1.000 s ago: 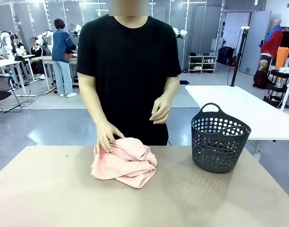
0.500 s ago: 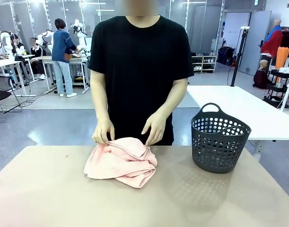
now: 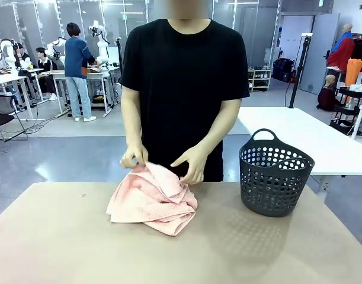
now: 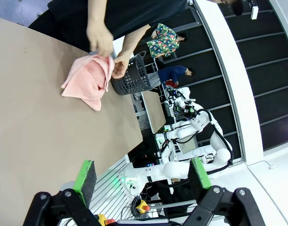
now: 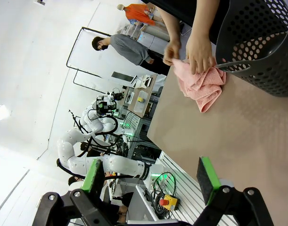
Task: Fold the towel.
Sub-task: Grab the top end of the 100 cm Hotel Towel extended by the human.
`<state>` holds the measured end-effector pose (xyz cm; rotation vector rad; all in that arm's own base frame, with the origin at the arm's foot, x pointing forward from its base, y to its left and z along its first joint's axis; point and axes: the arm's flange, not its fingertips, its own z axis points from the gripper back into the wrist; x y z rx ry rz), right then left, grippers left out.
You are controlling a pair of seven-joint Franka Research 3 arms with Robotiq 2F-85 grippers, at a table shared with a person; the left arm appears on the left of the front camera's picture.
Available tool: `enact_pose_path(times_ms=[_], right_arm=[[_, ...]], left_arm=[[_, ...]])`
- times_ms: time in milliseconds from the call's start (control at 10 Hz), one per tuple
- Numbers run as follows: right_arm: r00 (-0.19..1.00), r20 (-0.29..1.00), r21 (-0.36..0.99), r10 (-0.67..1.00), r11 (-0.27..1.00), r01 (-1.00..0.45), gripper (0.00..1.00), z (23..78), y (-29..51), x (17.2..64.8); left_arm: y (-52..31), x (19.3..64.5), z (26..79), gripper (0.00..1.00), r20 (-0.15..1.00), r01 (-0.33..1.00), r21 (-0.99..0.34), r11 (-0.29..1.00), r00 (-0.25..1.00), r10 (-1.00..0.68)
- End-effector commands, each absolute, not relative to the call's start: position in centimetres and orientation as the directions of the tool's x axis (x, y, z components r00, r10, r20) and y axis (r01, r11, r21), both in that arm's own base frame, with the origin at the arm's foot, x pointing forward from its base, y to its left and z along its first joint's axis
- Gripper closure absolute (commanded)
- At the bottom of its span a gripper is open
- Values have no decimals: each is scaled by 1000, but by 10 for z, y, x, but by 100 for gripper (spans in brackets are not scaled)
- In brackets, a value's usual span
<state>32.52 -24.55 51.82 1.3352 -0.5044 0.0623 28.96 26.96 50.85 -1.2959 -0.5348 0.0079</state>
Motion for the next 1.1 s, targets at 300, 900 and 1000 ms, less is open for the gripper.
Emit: enact_pose_path(times_ms=[300, 900, 1000], right_arm=[[884, 401, 907, -242, 243, -345, 0, 522, -245, 326], [884, 401, 907, -242, 243, -345, 0, 522, -245, 326], [884, 401, 907, -242, 243, -345, 0, 522, -245, 326]], left_arm=[[271, 290, 509, 0, 391, 314, -908, 278, 873, 292], [271, 290, 509, 0, 391, 314, -908, 278, 873, 292], [271, 290, 509, 0, 391, 314, -908, 278, 873, 292]])
